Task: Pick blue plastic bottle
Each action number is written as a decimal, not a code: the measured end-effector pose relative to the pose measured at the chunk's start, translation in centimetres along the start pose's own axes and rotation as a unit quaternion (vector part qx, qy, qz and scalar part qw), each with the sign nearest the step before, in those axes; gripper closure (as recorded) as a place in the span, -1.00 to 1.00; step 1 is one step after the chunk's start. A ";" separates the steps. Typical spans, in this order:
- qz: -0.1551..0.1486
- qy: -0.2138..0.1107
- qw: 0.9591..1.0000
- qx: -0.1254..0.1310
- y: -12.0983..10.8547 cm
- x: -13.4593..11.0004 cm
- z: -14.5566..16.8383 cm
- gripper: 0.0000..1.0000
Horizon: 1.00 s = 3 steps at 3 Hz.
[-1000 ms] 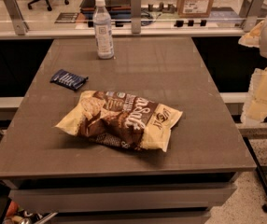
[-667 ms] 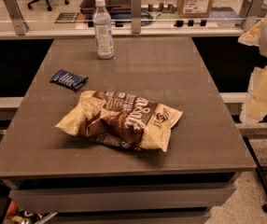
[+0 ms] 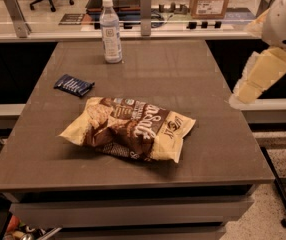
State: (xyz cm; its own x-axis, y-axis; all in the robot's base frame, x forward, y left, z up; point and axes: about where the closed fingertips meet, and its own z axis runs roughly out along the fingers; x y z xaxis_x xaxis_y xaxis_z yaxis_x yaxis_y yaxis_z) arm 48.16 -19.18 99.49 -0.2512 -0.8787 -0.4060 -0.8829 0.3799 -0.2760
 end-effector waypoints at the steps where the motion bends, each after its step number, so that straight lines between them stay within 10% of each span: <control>1: 0.067 -0.071 0.995 0.008 -1.9 -1.4 1.1 -1.00; 3: 0.135 -0.203 0.968 0.057 -4.0 -5.8 2.6 -1.00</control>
Offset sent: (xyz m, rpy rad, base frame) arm 0.0801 0.0372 0.0235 0.5262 -0.2132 -0.2339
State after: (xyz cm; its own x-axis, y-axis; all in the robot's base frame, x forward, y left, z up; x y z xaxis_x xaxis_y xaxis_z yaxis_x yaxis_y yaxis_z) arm 54.20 -14.82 100.73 -0.2704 -0.5649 -0.7796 -0.7514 0.6301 -0.1960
